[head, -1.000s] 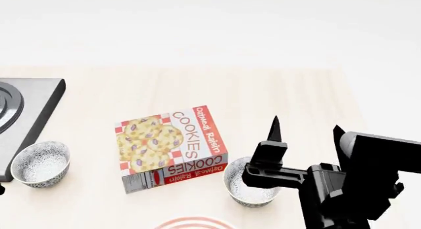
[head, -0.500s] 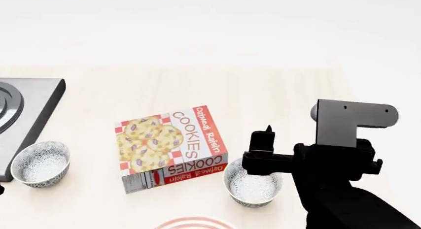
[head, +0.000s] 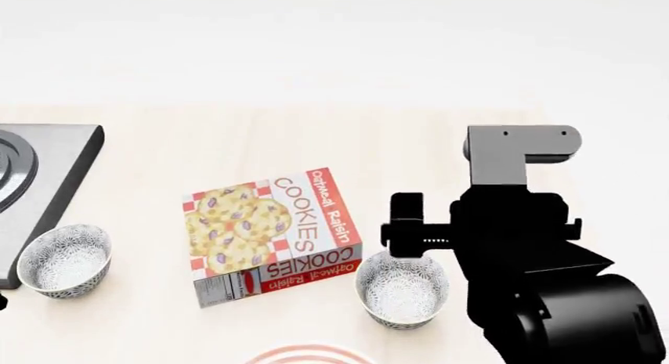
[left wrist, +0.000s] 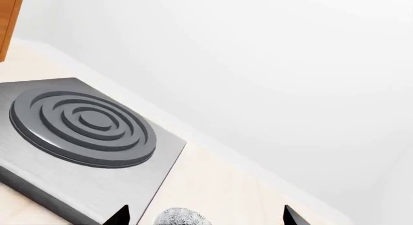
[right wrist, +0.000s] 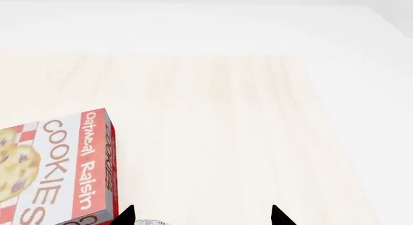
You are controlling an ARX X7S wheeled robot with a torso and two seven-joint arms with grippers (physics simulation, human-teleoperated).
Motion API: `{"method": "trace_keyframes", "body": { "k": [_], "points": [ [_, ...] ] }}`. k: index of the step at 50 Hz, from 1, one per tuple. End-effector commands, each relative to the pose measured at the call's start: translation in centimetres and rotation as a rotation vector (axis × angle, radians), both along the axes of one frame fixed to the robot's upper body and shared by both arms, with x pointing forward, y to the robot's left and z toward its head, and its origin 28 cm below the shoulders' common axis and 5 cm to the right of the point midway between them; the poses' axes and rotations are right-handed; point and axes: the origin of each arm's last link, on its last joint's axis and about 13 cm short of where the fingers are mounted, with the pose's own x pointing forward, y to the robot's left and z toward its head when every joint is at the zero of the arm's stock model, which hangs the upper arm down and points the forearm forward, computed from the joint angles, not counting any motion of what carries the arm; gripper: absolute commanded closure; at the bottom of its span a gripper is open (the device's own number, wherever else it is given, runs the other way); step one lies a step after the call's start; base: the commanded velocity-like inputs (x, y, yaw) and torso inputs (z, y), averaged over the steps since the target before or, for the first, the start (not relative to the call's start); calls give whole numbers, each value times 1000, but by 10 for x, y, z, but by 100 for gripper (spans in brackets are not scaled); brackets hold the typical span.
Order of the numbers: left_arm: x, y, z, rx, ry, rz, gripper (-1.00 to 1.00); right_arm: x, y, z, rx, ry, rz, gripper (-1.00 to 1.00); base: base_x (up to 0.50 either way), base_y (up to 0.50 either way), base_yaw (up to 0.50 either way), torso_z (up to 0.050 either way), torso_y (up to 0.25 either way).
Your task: Pick the akita bowl next to the plate and place it on the plate.
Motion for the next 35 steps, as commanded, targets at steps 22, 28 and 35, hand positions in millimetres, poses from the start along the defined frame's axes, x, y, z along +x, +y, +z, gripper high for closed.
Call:
{"method": "trace_keyframes", "body": {
  "k": [22,28,35],
  "points": [
    [0,0,0,-5,1,1,-100,48,-1,-23,-64,188,-32,-100,0,0,0,0,0],
    [2,2,-4,-6,2,2,-100,45,0,-31,-68,214,-26,-100,0,0,0,0,0],
    [2,2,-5,-6,1,1,-100,43,4,-36,-76,243,-15,-100,0,0,0,0,0]
  ]
}}
